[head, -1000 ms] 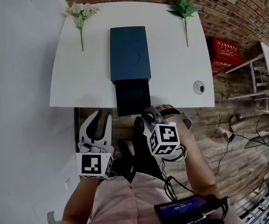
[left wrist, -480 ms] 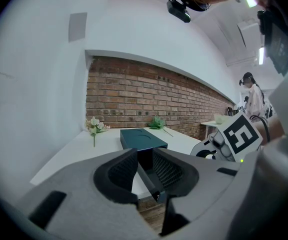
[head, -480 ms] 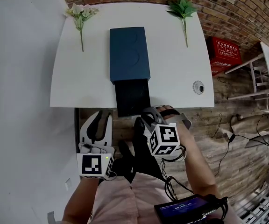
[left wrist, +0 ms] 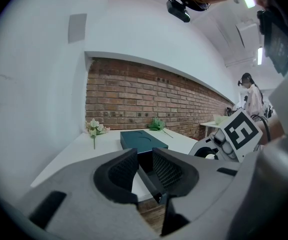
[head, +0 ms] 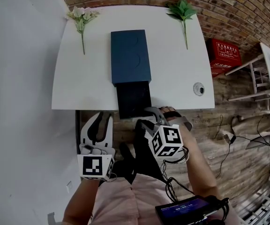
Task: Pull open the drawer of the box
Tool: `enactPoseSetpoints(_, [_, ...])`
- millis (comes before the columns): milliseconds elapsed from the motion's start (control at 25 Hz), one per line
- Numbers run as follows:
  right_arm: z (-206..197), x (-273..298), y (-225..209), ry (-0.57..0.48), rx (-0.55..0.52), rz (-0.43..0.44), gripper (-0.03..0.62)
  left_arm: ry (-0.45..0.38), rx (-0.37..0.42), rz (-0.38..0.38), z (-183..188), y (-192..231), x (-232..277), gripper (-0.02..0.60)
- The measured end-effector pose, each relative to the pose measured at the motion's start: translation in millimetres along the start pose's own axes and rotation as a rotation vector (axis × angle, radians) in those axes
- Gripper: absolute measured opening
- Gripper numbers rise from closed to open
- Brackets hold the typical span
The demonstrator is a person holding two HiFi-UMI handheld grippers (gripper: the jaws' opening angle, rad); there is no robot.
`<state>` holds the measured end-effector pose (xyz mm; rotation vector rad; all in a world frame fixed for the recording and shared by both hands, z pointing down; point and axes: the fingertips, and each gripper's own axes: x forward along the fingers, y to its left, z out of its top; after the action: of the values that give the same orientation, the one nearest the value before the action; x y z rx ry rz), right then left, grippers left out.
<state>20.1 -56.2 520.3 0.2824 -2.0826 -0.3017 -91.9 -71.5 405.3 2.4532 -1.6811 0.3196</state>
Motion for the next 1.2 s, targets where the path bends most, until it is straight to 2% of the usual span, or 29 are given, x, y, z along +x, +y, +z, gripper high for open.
enactPoseSetpoints(160, [21,-30,-16,-0.109,0.088,-0.036,0.183,-0.016,0.006,0.002,10,2,-2,0.103])
enactPoseSetpoints(280, [38,-67,-43,-0.249,0.242,-0.109,0.171,-0.051,0.009,0.004,26,7,-5,0.103])
enactPoseSetpoints(440, [75,-125,-79,-0.548,0.532,-0.213,0.095,-0.148,0.008,0.007,69,13,-13,0.098])
enactPoseSetpoints(520, [91,-146,-84,-0.659,0.612,-0.239,0.023,-0.202,0.015,0.005,94,13,-20,0.097])
enactPoseSetpoints(640, [119,-170,-85,-0.767,0.676,-0.304,0.006,-0.283,0.035,0.013,136,10,-31,0.080])
enactPoseSetpoints(800, [147,-196,-87,-0.850,0.693,-0.473,0.005,-0.369,0.070,0.063,179,13,-50,0.009])
enactPoseSetpoints(880, [155,-207,-88,-0.878,0.710,-0.534,0.005,-0.394,0.079,0.076,191,13,-59,0.008])
enactPoseSetpoints(1200, [158,-232,-87,-0.858,0.753,-0.651,0.005,-0.421,0.114,0.071,207,-8,-76,0.008])
